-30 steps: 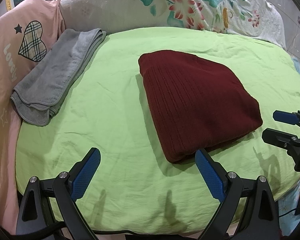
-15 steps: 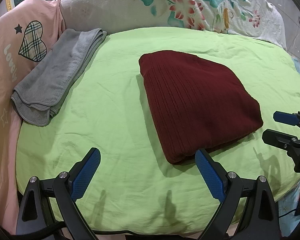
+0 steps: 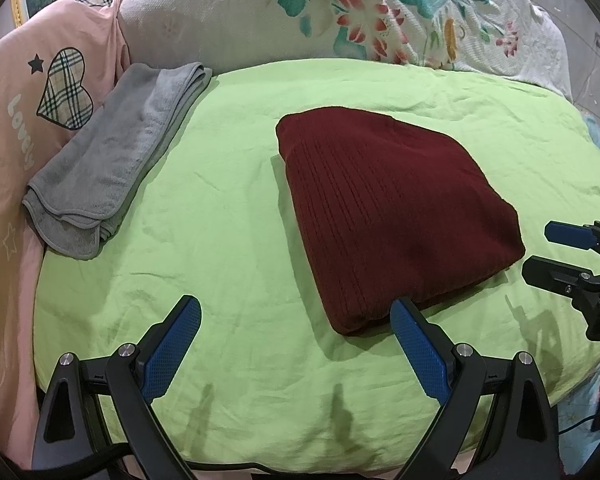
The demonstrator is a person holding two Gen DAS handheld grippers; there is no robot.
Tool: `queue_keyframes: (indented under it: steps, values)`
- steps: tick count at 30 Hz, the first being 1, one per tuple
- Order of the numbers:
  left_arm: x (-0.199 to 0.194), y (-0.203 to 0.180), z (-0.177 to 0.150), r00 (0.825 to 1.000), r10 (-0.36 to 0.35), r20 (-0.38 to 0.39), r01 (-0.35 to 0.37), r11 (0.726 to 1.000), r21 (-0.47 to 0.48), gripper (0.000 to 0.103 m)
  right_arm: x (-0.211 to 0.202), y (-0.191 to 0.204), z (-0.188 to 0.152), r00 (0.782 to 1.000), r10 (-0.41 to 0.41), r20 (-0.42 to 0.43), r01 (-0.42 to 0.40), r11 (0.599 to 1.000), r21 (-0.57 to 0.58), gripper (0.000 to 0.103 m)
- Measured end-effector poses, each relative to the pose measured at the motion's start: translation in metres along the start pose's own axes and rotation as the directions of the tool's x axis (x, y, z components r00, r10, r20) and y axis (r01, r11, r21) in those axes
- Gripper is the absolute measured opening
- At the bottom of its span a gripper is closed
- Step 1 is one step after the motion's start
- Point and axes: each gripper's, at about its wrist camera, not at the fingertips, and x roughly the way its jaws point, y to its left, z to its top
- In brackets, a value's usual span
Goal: Fold large clothes
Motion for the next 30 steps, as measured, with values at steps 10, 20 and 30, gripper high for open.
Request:
queue_keyframes:
  steps: [10,20,30]
  values:
    - [0.004,-0.002,0.008,1.000,0.004,0.000,-0.004,1.000,0.003,0.096,0.004,-0.001,0.008,1.000,0.001,0.015,-0.001,1.000,0.008,0.085]
    - [0.006,-0.005,0.016,1.000,0.002,0.005,-0.002,1.000,0.006,0.096,0.006,-0.001,0.011,1.000,0.003,0.019,-0.003,1.000,0.008,0.085]
    - [0.007,-0.008,0.018,1.000,0.004,0.005,-0.004,1.000,0.002,0.096,0.007,-0.002,0.014,1.000,0.004,0.021,-0.004,1.000,0.011,0.085]
